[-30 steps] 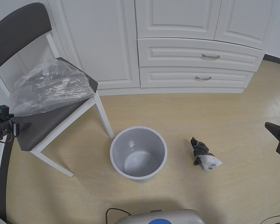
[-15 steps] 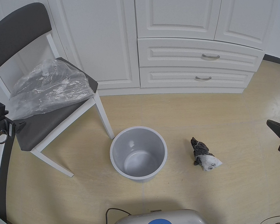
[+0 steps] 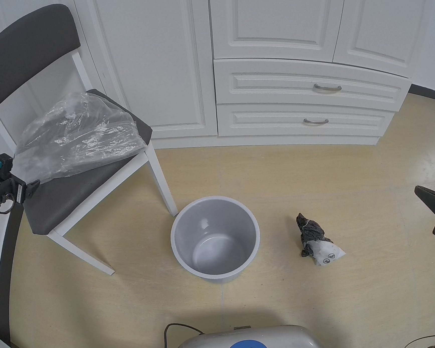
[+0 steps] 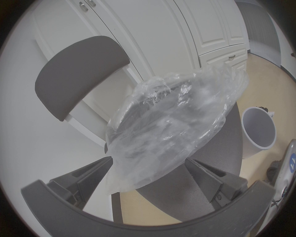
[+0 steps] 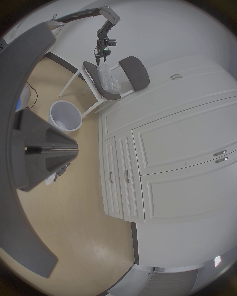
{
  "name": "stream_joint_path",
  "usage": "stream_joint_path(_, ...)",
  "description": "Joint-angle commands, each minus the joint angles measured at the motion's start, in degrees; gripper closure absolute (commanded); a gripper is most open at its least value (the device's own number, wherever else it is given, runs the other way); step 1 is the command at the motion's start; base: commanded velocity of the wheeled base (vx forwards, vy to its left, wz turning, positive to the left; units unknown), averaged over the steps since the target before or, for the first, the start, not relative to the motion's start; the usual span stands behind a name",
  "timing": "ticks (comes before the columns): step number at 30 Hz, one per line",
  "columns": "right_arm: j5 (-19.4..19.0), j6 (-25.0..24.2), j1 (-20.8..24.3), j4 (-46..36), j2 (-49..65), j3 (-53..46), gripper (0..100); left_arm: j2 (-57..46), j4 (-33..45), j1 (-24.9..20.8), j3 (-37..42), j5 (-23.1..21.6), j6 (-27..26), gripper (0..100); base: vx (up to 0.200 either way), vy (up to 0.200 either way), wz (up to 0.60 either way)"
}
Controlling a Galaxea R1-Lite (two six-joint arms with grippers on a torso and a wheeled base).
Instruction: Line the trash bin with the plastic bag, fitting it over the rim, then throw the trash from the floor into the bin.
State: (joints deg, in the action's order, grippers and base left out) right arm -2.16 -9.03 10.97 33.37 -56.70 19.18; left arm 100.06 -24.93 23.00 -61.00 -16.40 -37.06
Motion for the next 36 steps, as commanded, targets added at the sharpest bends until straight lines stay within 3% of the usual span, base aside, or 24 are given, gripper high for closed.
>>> stream_joint_path(1, 0.0, 0.0, 0.0, 0.0, 0.0, 0.0, 100, 2.4, -0.2, -0.1, -0.4, 0.0, 0.0, 0, 0.0, 0.0, 0.0)
stream_joint_path(9, 0.0, 0.0, 0.0, 0.1, 0.1, 0.1, 100, 2.6, -0.5, 0.0, -0.5, 0.1, 0.0, 0, 0.0, 0.0, 0.0)
stream_joint_path(12, 0.0, 0.0, 0.0, 0.0, 0.5, 0.4, 100, 3.2, -2.5, -0.1, -0.4, 2.1, 0.0, 0, 0.0, 0.0, 0.0)
stream_joint_path(18, 0.0, 0.0, 0.0, -0.1, 1.8, 1.0, 100, 4.3, -15.9, -0.2, 4.6, 3.7, 0.6, 0, 0.0, 0.0, 0.0)
stream_joint_path(26, 0.1, 0.0, 0.0, -0.1, 3.1, 1.2, 100, 3.9, -45.7, -0.6, 23.0, 5.8, 6.1, 0, 0.0, 0.0, 0.0)
stream_joint_path(30, 0.0, 0.0, 0.0, -0.1, 3.0, 1.2, 100, 6.0, -50.0, -0.6, 23.6, 5.7, 7.0, 0, 0.0, 0.0, 0.0)
stream_joint_path(36, 0.1, 0.0, 0.0, 0.0, 3.2, 1.3, 100, 7.2, -50.0, -1.0, 22.2, 5.6, 8.9, 0, 0.0, 0.0, 0.0)
